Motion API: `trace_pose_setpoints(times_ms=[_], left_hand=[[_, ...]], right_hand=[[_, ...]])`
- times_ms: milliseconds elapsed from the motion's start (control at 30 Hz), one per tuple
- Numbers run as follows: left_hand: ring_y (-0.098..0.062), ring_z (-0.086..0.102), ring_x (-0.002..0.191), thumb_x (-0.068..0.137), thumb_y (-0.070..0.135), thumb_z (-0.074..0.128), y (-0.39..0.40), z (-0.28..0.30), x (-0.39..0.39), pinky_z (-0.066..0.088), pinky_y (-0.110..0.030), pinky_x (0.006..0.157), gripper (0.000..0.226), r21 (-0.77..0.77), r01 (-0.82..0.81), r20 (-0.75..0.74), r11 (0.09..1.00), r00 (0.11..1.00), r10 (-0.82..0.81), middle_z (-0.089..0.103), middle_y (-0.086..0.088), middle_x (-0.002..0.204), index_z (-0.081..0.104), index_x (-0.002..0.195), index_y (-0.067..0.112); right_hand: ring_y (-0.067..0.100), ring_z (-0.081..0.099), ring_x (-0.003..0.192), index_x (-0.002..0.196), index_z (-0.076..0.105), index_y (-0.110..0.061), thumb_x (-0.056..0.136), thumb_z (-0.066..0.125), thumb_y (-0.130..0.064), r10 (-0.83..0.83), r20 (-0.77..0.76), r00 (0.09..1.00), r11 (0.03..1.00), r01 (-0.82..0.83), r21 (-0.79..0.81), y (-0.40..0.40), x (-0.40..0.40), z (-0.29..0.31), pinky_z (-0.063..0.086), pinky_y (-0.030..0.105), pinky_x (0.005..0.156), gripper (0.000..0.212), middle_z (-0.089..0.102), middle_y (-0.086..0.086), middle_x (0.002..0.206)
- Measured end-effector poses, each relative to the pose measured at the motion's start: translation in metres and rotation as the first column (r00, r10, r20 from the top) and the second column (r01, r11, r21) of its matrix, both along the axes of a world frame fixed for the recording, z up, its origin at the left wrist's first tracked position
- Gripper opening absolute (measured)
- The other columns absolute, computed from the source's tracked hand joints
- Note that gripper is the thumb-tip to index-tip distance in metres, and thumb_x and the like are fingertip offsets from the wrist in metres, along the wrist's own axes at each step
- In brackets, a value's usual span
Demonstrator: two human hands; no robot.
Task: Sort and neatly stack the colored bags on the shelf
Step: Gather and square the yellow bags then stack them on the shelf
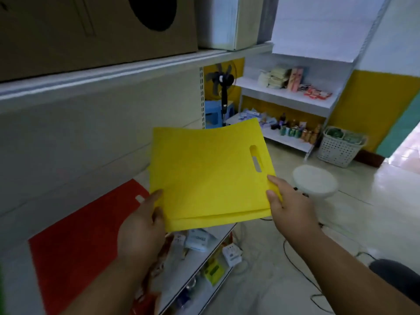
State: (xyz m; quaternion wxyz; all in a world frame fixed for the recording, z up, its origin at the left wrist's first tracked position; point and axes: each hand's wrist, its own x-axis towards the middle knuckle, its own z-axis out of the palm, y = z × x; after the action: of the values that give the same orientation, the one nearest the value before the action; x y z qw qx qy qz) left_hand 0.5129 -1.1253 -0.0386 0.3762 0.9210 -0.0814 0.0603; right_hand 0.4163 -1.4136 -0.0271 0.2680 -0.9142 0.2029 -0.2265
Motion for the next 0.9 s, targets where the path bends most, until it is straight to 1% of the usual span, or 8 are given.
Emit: trace_pose_setpoints(times_ms=[100, 167, 267, 333, 500, 567, 667, 900], left_hand=[[-0.026, 0.056, 0.055, 0.101, 0.024, 0.046, -0.012, -0.009, 0.034, 0.048, -0.040, 0.052, 0.044, 0.028, -0.050, 0.023, 0.998, 0.999, 0.050, 0.068, -0.014, 0.087, 0.045, 0.143, 0.037], [-0.023, 0.052, 0.053, 0.102, 0.024, 0.045, -0.019, -0.011, 0.056, 0.037, -0.031, 0.047, 0.044, 0.052, -0.088, 0.020, 0.995, 0.996, 0.087, 0.068, -0.011, 0.089, 0.043, 0.145, 0.033], [-0.020, 0.047, 0.050, 0.102, 0.024, 0.045, -0.029, -0.012, 0.074, 0.028, -0.028, 0.045, 0.045, 0.049, -0.161, -0.010, 0.986, 0.987, 0.162, 0.061, -0.002, 0.072, 0.042, 0.145, 0.034], [-0.022, 0.050, 0.053, 0.102, 0.026, 0.044, -0.036, -0.012, 0.083, 0.033, -0.030, 0.047, 0.044, 0.078, -0.202, -0.032, 0.976, 0.978, 0.205, 0.065, -0.003, 0.079, 0.041, 0.145, 0.037], [-0.018, 0.050, 0.053, 0.101, 0.023, 0.044, -0.071, -0.019, 0.090, 0.040, -0.033, 0.048, 0.044, 0.172, -0.303, 0.006, 0.937, 0.952, 0.306, 0.068, -0.011, 0.096, 0.044, 0.144, 0.033], [-0.021, 0.053, 0.055, 0.101, 0.021, 0.045, -0.088, -0.027, 0.091, 0.044, -0.038, 0.050, 0.042, 0.214, -0.338, 0.024, 0.917, 0.940, 0.341, 0.067, -0.011, 0.102, 0.048, 0.142, 0.028], [-0.022, 0.060, 0.070, 0.099, 0.016, 0.046, -0.116, -0.037, 0.090, 0.044, -0.031, 0.057, 0.040, 0.279, -0.380, 0.047, 0.882, 0.923, 0.382, 0.063, -0.009, 0.122, 0.054, 0.138, 0.022], [-0.029, 0.062, 0.077, 0.094, 0.012, 0.050, -0.158, -0.046, 0.094, 0.048, -0.035, 0.063, 0.037, 0.415, -0.459, 0.048, 0.786, 0.874, 0.484, 0.062, -0.009, 0.105, 0.062, 0.129, 0.018]], right_hand=[[0.031, 0.062, 0.102, 0.143, 0.045, -0.029, 0.100, 0.047, -0.034, 0.119, -0.001, 0.993, 0.993, -0.119, 0.026, -0.022, 0.056, -0.011, 0.051, 0.040, 0.077, 0.043, 0.065, 0.011, 0.123], [0.032, 0.064, 0.094, 0.143, 0.045, -0.028, 0.100, 0.047, -0.034, 0.173, -0.009, 0.985, 0.985, -0.173, 0.023, -0.034, 0.093, -0.016, 0.050, 0.039, 0.071, 0.043, 0.068, 0.013, 0.116], [0.023, 0.060, 0.066, 0.143, 0.045, -0.028, 0.101, 0.045, -0.036, 0.259, -0.034, 0.965, 0.966, -0.259, 0.012, -0.048, 0.137, -0.018, 0.045, 0.036, 0.057, 0.043, 0.070, 0.010, 0.087], [0.015, 0.049, 0.051, 0.144, 0.045, -0.026, 0.101, 0.045, -0.035, 0.311, -0.049, 0.949, 0.950, -0.312, -0.013, -0.059, 0.162, -0.020, 0.039, 0.034, 0.050, 0.044, 0.066, 0.007, 0.072], [0.015, 0.056, 0.069, 0.142, 0.045, -0.021, 0.102, 0.044, -0.028, 0.458, -0.135, 0.878, 0.886, -0.464, -0.008, -0.091, 0.220, -0.027, 0.033, 0.027, 0.059, 0.040, 0.069, 0.010, 0.105], [0.022, 0.061, 0.086, 0.140, 0.046, -0.019, 0.102, 0.045, -0.025, 0.519, -0.159, 0.840, 0.849, -0.528, -0.021, -0.105, 0.241, -0.033, 0.036, 0.028, 0.066, 0.039, 0.067, 0.009, 0.112], [0.023, 0.059, 0.103, 0.135, 0.051, -0.017, 0.101, 0.048, -0.023, 0.588, -0.196, 0.785, 0.793, -0.607, -0.051, -0.131, 0.267, -0.045, 0.046, 0.033, 0.078, 0.035, 0.063, 0.007, 0.120], [0.023, 0.058, 0.092, 0.132, 0.052, -0.017, 0.100, 0.045, -0.021, 0.647, -0.338, 0.683, 0.695, -0.711, -0.108, -0.163, 0.304, -0.055, 0.048, 0.036, 0.075, 0.033, 0.059, 0.007, 0.109]])
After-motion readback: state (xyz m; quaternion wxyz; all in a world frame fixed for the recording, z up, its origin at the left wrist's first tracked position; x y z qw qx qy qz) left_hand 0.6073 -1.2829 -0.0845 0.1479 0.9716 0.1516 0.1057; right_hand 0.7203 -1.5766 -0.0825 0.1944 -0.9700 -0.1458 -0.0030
